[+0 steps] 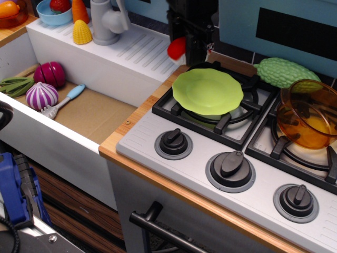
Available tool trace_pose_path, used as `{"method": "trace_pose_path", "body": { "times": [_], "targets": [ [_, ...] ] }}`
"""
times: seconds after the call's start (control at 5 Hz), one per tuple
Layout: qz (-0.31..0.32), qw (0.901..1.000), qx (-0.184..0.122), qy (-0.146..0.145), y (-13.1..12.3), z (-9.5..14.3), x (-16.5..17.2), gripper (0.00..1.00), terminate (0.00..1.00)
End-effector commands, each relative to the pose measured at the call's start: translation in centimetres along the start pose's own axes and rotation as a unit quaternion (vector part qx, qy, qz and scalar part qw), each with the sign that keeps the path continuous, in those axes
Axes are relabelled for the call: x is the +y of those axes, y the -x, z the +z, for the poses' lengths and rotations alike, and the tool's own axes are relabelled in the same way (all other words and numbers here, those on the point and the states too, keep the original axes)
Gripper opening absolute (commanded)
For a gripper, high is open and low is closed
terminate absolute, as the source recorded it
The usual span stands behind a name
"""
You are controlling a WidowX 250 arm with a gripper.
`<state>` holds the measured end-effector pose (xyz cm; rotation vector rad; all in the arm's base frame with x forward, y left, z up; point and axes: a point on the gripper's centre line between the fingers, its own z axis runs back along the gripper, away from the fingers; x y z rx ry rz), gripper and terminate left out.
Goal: Put sushi on plate
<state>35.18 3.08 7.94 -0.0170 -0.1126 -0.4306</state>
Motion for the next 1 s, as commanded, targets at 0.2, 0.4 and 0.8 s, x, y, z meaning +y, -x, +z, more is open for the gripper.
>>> {"method": "trace_pose_path", "body": {
  "times": [0.2, 0.4, 0.8],
  "targets": [
    [0.026, 0.9984, -0.048, -0.016, -1.46, 2.25, -0.88, 1.0, 0.0],
    [0.026, 0.9984, -0.048, -0.016, -1.46, 2.25, -0.88, 1.0, 0.0],
    [0.026, 0.9984, -0.048, -0.016, -1.46, 2.25, -0.88, 1.0, 1.0]
  ]
}}
